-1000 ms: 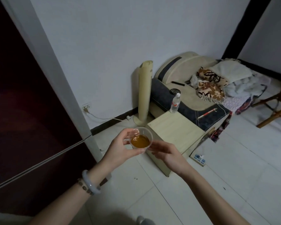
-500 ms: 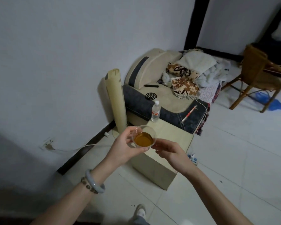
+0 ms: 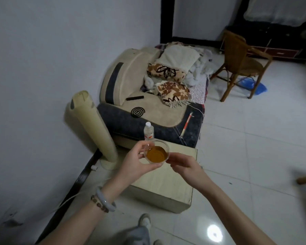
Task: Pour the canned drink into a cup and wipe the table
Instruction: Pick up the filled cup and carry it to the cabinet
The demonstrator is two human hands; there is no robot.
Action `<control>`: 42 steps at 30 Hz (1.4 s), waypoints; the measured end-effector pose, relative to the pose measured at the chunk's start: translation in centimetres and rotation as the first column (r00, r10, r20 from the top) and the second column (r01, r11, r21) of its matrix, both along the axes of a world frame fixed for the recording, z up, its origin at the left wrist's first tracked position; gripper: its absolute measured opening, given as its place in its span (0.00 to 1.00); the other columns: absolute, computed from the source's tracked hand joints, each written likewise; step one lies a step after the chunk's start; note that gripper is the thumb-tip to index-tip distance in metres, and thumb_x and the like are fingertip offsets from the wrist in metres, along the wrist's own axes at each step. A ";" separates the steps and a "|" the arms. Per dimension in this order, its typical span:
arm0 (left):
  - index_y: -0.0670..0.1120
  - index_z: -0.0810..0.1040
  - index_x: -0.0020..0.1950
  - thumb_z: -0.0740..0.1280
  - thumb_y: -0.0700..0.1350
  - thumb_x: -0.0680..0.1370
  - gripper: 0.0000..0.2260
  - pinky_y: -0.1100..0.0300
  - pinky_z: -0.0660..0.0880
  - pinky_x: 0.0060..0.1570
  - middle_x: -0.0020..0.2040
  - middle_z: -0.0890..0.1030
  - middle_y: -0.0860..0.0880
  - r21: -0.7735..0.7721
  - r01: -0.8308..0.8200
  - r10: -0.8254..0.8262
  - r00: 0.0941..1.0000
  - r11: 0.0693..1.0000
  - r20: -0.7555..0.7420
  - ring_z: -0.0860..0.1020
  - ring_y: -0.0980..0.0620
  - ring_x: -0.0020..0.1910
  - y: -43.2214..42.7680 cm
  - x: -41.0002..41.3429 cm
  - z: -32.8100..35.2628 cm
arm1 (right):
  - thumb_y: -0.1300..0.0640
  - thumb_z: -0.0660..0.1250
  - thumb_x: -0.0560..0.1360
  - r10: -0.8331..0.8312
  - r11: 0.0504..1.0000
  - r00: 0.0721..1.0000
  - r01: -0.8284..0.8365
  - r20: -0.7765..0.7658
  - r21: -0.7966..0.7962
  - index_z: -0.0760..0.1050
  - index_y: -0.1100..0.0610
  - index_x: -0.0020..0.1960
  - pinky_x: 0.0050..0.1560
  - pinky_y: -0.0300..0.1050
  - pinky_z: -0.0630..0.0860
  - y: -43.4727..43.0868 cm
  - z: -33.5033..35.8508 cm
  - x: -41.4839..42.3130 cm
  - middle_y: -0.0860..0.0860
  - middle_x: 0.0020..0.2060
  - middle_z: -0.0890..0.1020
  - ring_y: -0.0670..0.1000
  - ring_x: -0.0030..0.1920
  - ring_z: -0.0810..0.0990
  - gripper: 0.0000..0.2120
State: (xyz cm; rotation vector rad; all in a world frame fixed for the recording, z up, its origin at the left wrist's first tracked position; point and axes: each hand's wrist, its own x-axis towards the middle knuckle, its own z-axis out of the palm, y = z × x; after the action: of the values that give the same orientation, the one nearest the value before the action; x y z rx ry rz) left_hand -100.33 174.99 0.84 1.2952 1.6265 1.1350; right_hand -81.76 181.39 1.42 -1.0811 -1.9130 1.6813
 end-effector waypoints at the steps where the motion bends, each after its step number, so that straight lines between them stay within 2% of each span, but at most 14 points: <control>1: 0.52 0.71 0.63 0.79 0.44 0.65 0.30 0.58 0.74 0.61 0.61 0.76 0.58 -0.003 0.031 -0.031 0.999 1.000 -0.011 0.74 0.60 0.61 1.2 -0.5 -0.6 | 0.73 0.57 0.72 -0.026 1.000 0.999 0.026 0.019 -0.003 0.74 0.49 0.60 0.58 0.34 0.72 0.7 -0.4 -0.3 0.46 0.55 0.80 0.41 0.58 0.77 0.25; 7: 0.58 0.70 0.62 0.80 0.48 0.64 0.30 0.63 0.72 0.59 0.61 0.75 0.61 -0.024 0.203 -0.203 0.979 0.979 -0.024 0.74 0.62 0.61 7.8 -3.0 -5.3 | 0.72 0.57 0.72 -0.212 0.975 0.975 0.215 0.063 -0.055 0.75 0.54 0.62 0.55 0.30 0.72 4.0 -4.5 -2.0 0.46 0.56 0.80 0.38 0.57 0.76 0.24; 12: 0.51 0.71 0.62 0.80 0.45 0.64 0.30 0.66 0.72 0.58 0.60 0.76 0.59 -0.067 0.292 -0.294 0.956 0.954 -0.022 0.73 0.63 0.59 11.4 -4.0 -10.0 | 0.73 0.57 0.71 -0.331 0.925 0.940 0.340 0.076 -0.168 0.77 0.54 0.59 0.56 0.36 0.73 6.0 -8.6 -3.1 0.47 0.53 0.81 0.41 0.55 0.78 0.23; 17: 0.54 0.71 0.62 0.79 0.47 0.64 0.30 0.74 0.69 0.55 0.59 0.74 0.66 -0.127 0.301 -0.300 0.954 0.945 0.024 0.72 0.66 0.59 13.8 -3.9 -16.3 | 0.73 0.57 0.71 -0.379 0.891 0.918 0.397 0.119 -0.221 0.77 0.56 0.61 0.59 0.40 0.73 8.2 -14.3 -3.5 0.48 0.55 0.81 0.44 0.58 0.77 0.23; 20: 0.59 0.70 0.61 0.79 0.49 0.64 0.31 0.72 0.70 0.56 0.59 0.74 0.67 -0.164 0.285 -0.282 0.959 0.944 0.045 0.72 0.65 0.60 14.9 -3.5 -21.0 | 0.72 0.57 0.72 -0.404 0.869 0.904 0.427 0.139 -0.250 0.76 0.55 0.61 0.60 0.43 0.73 9.4 -18.7 -3.3 0.49 0.56 0.81 0.44 0.58 0.78 0.23; 24: 0.66 0.68 0.60 0.79 0.54 0.61 0.32 0.69 0.71 0.56 0.60 0.74 0.65 -0.210 0.260 -0.254 0.966 0.942 0.057 0.72 0.66 0.61 16.4 -2.9 -28.3 | 0.70 0.58 0.74 -0.429 0.852 0.891 0.453 0.148 -0.263 0.76 0.53 0.61 0.60 0.42 0.73 10.8 -25.7 -3.1 0.47 0.56 0.81 0.44 0.58 0.77 0.22; 28: 0.67 0.67 0.60 0.77 0.62 0.59 0.33 0.61 0.72 0.60 0.61 0.74 0.64 -0.236 0.253 -0.246 0.967 0.938 0.061 0.72 0.61 0.62 17.5 -2.4 -34.9 | 0.71 0.57 0.73 -0.445 0.828 0.879 0.478 0.173 -0.295 0.76 0.55 0.62 0.60 0.42 0.74 12.1 -32.4 -2.8 0.48 0.57 0.80 0.45 0.59 0.77 0.22; 31: 0.67 0.67 0.61 0.76 0.66 0.58 0.34 0.56 0.72 0.61 0.62 0.74 0.64 -0.255 0.251 -0.242 0.968 0.934 0.066 0.73 0.60 0.62 18.0 -2.2 -38.7 | 0.72 0.58 0.73 -0.437 0.830 0.884 0.467 0.165 -0.303 0.77 0.54 0.61 0.59 0.41 0.74 12.7 -36.3 -2.6 0.47 0.56 0.81 0.44 0.58 0.78 0.22; 34: 0.68 0.67 0.60 0.76 0.65 0.59 0.33 0.53 0.73 0.63 0.62 0.75 0.62 -0.232 0.257 -0.248 0.966 0.938 0.069 0.74 0.58 0.63 18.3 -2.0 -41.5 | 0.70 0.59 0.74 -0.442 0.826 0.882 0.471 0.161 -0.309 0.78 0.50 0.58 0.58 0.40 0.75 13.1 -39.0 -2.4 0.44 0.53 0.82 0.43 0.56 0.79 0.21; 36: 0.68 0.67 0.60 0.76 0.63 0.59 0.32 0.52 0.73 0.63 0.62 0.75 0.63 -0.233 0.255 -0.247 0.967 0.939 0.061 0.74 0.58 0.62 18.3 -1.9 -42.8 | 0.69 0.59 0.74 -0.441 0.824 0.882 0.471 0.164 -0.315 0.78 0.51 0.58 0.59 0.41 0.74 13.1 -40.2 -2.2 0.45 0.54 0.82 0.43 0.56 0.78 0.20; 39: 0.68 0.66 0.61 0.76 0.62 0.60 0.32 0.54 0.73 0.62 0.61 0.74 0.65 -0.254 0.262 -0.258 0.965 0.931 0.047 0.73 0.61 0.62 18.3 -1.8 -44.0 | 0.68 0.58 0.75 -0.425 0.829 0.888 0.460 0.177 -0.318 0.78 0.52 0.60 0.60 0.41 0.74 13.2 -41.5 -1.9 0.46 0.55 0.82 0.44 0.58 0.78 0.20; 42: 0.69 0.66 0.61 0.77 0.60 0.61 0.32 0.58 0.72 0.62 0.61 0.74 0.66 -0.257 0.262 -0.259 0.965 0.930 0.045 0.73 0.61 0.62 18.3 -1.8 -44.5 | 0.68 0.58 0.76 -0.408 0.834 0.895 0.445 0.177 -0.327 0.77 0.53 0.61 0.57 0.37 0.74 13.4 -41.8 -1.8 0.46 0.55 0.81 0.42 0.57 0.78 0.19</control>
State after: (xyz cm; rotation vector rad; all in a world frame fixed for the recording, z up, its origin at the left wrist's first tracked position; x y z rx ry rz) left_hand -102.11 193.33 -43.71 1.2824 1.4855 0.7382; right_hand -83.55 194.80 -40.40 -1.6224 -1.2923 1.7664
